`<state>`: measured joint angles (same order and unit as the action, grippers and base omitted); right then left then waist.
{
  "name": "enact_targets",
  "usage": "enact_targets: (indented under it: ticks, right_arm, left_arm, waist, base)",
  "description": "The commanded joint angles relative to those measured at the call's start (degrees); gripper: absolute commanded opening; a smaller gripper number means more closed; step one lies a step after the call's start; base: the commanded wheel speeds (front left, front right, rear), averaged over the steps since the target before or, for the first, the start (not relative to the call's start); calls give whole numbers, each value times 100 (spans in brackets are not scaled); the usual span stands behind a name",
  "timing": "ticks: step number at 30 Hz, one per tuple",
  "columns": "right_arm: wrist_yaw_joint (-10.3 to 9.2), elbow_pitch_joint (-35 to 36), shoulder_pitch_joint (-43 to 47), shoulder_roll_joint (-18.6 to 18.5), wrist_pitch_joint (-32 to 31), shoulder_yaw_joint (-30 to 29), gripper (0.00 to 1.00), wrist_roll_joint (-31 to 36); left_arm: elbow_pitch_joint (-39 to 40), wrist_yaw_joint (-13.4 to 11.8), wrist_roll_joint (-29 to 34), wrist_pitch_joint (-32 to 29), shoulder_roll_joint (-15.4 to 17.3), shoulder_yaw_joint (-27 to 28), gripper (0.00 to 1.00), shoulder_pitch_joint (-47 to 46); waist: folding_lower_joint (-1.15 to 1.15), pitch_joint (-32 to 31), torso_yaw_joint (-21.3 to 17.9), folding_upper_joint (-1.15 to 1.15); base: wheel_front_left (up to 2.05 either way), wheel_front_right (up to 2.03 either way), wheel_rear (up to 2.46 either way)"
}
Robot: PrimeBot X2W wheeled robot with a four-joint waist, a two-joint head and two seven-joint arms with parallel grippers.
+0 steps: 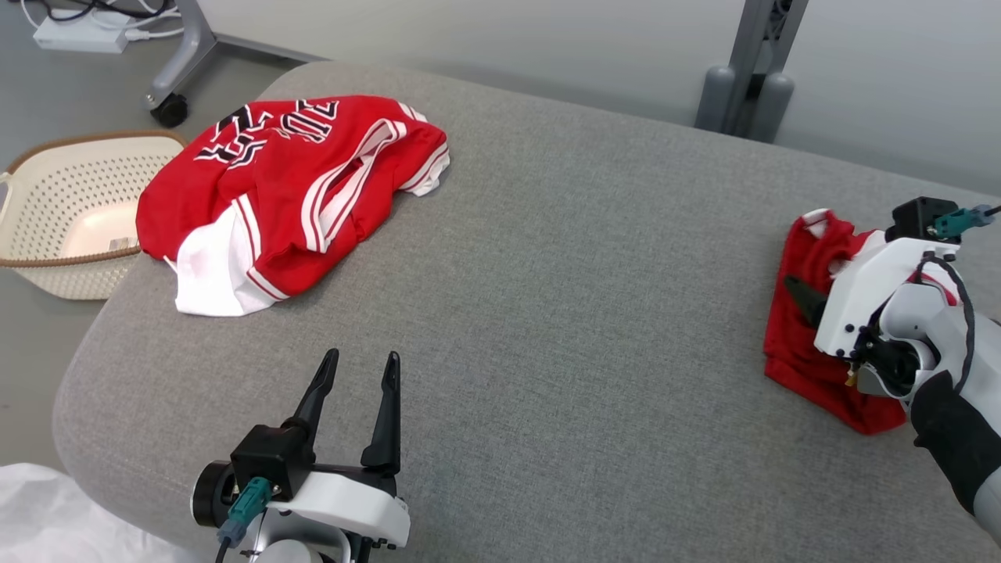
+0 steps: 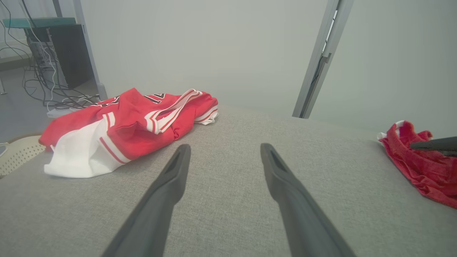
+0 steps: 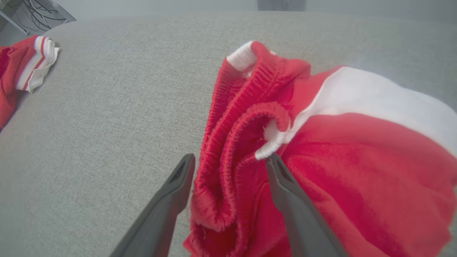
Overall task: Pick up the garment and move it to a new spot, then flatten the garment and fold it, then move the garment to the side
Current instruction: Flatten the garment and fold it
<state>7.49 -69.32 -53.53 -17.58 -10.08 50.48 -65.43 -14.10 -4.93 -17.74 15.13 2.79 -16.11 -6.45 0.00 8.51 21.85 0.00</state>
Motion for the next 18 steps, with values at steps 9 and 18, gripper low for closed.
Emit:
enact_targets:
  ticks: [9, 18]
  right_arm:
    - [2, 305, -124, -20, -49, 121, 100, 9]
    - [2, 1011, 212, -401, 896, 16, 100, -42]
  left_arm:
    - [-9, 66, 140, 4, 20, 207, 100, 137]
    - [147, 118, 58, 4, 23, 412, 100, 221]
  waist:
    - [0, -543, -318, 0]
    - [0, -815, -680, 0]
  base:
    - [0, 0, 0]
    - [0, 0, 0]
